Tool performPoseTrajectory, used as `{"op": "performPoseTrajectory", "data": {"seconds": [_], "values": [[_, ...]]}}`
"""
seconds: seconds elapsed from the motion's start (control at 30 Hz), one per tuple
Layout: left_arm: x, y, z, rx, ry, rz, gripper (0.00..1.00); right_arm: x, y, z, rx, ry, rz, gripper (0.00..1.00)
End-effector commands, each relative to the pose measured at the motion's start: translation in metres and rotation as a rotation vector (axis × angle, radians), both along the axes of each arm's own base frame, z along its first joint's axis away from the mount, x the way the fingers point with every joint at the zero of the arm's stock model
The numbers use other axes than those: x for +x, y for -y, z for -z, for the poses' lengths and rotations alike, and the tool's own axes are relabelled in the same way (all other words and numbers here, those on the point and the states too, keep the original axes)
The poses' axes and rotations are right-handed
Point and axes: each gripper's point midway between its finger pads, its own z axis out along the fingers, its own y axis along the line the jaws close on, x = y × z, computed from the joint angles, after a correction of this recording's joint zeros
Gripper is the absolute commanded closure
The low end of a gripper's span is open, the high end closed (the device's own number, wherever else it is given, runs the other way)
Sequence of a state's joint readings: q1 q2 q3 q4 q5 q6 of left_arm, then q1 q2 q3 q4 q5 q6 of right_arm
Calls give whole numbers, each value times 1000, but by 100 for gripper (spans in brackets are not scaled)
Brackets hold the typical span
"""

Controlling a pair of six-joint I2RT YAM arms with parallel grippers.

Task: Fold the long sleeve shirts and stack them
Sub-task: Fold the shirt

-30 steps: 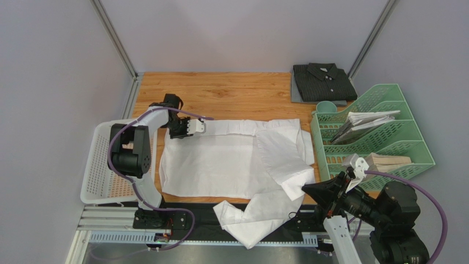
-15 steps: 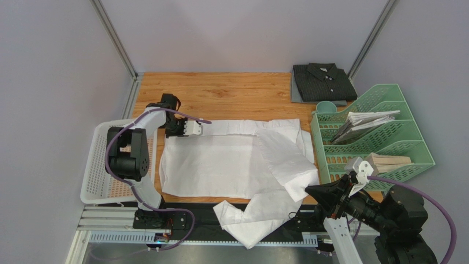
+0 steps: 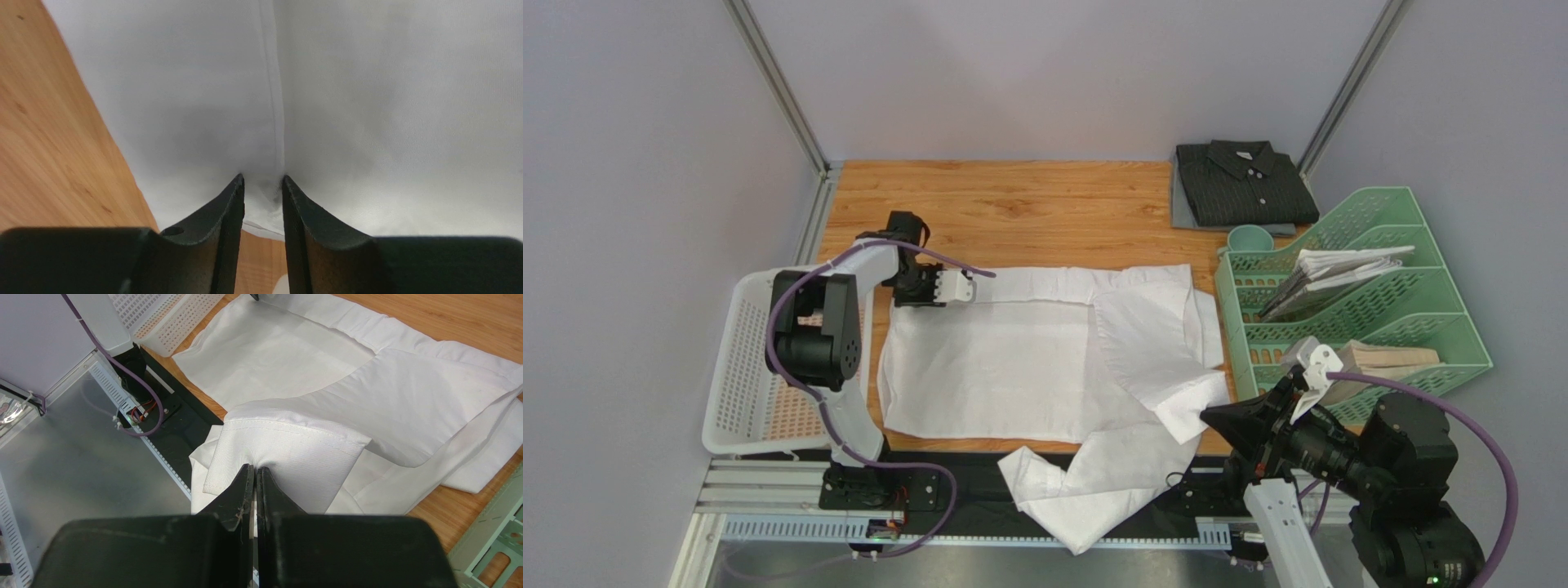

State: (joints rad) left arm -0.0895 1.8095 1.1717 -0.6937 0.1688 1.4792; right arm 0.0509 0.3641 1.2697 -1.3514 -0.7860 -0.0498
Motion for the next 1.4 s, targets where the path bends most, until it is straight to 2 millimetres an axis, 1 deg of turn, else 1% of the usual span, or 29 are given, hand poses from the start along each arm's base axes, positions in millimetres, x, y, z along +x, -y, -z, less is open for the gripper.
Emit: {"op": "performPoseTrajectory", "data": {"seconds": [0.0, 0.07, 0.1, 0.13, 0.17, 0.23, 0.3, 0.43, 0.5, 0.6, 0.7, 0.8, 0.83, 0.87, 0.9, 0.93, 0.97, 1.0, 1.03, 1.07, 1.1, 1.13, 1.17, 1.2, 1.23, 1.27, 1.3, 1.33, 1.37], "values": [[13, -11, 15, 69, 28, 19, 64, 4, 2, 0, -4, -8, 18, 100], [15, -8, 12, 52, 26, 18, 66, 4, 2, -1, -4, -1, 22, 100], [13, -8, 13, 51, 16, 24, 69, 4, 3, -1, -5, -2, 28, 100], [14, -8, 11, 54, 19, 31, 83, 4, 3, -2, -5, -2, 32, 100], [13, -9, 10, 56, 19, 30, 88, 5, 4, -4, -5, -2, 40, 100], [11, -8, 2, 54, 16, 40, 98, 4, 4, -7, -2, 5, 41, 100], [6, -8, -10, 47, 21, 59, 100, 3, 4, -13, -4, 20, 42, 100], [6, -7, -33, 25, 38, 73, 100, -1, 4, -15, -17, 14, 25, 100], [2, -6, -37, 21, 28, 87, 100, -4, 2, -15, -14, 11, 8, 100], [-3, -7, -32, 36, 12, 124, 100, -9, -1, -8, -4, -27, -19, 100], [-5, -15, -15, 79, -13, 127, 100, -13, -5, -3, 10, -46, -41, 100], [-6, -23, -4, 104, -43, 103, 100, -8, -6, 5, 14, -69, -44, 100], [-4, -22, -7, 93, -39, 77, 89, -2, -7, 8, 24, -87, -43, 100], [-9, -17, -9, 50, -56, 69, 82, 1, -10, 9, 36, -103, -62, 100], [-8, -11, -23, 15, -29, 62, 77, 6, -11, 10, 43, -113, -62, 100], [-11, -4, -33, -32, -17, 34, 69, 16, -11, 8, 48, -93, -59, 100], [-16, 11, -45, -120, -14, 34, 65, 28, -11, 16, 47, -132, -50, 100], [-17, 19, -72, -171, 49, 23, 60, 36, -11, 20, 49, -150, -42, 100], [-18, 26, -88, -220, 79, 11, 44, 46, -12, 18, 51, -132, -46, 100], [-25, 40, -104, -315, 85, -26, 43, 58, -13, 25, 56, -180, -55, 100], [-29, 46, -135, -366, 156, -34, 25, 66, -14, 26, 57, -185, -56, 100], [-32, 52, -153, -410, 189, -44, 23, 79, -15, 23, 60, -162, -58, 100], [-37, 61, -170, -494, 199, -99, 1, 86, -17, 27, 83, -197, -56, 100], [-44, 65, -199, -546, 264, -114, 1, 99, -19, 30, 87, -225, -58, 100], [-48, 70, -214, -603, 284, -153, 1, 111, -22, 27, 88, -199, -63, 100], [-50, 79, -232, -685, 312, -158, 1, 116, -27, 30, 77, -209, -82, 100], [-64, 86, -246, -767, 297, -214, 1, 126, -33, 37, 73, -258, -93, 100], [-73, 92, -253, -805, 283, -213, 1, 132, -39, 37, 66, -246, -112, 100], [-88, 104, -266, -874, 265, -168, 1, 130, -51, 41, 36, -253, -154, 100]]}}
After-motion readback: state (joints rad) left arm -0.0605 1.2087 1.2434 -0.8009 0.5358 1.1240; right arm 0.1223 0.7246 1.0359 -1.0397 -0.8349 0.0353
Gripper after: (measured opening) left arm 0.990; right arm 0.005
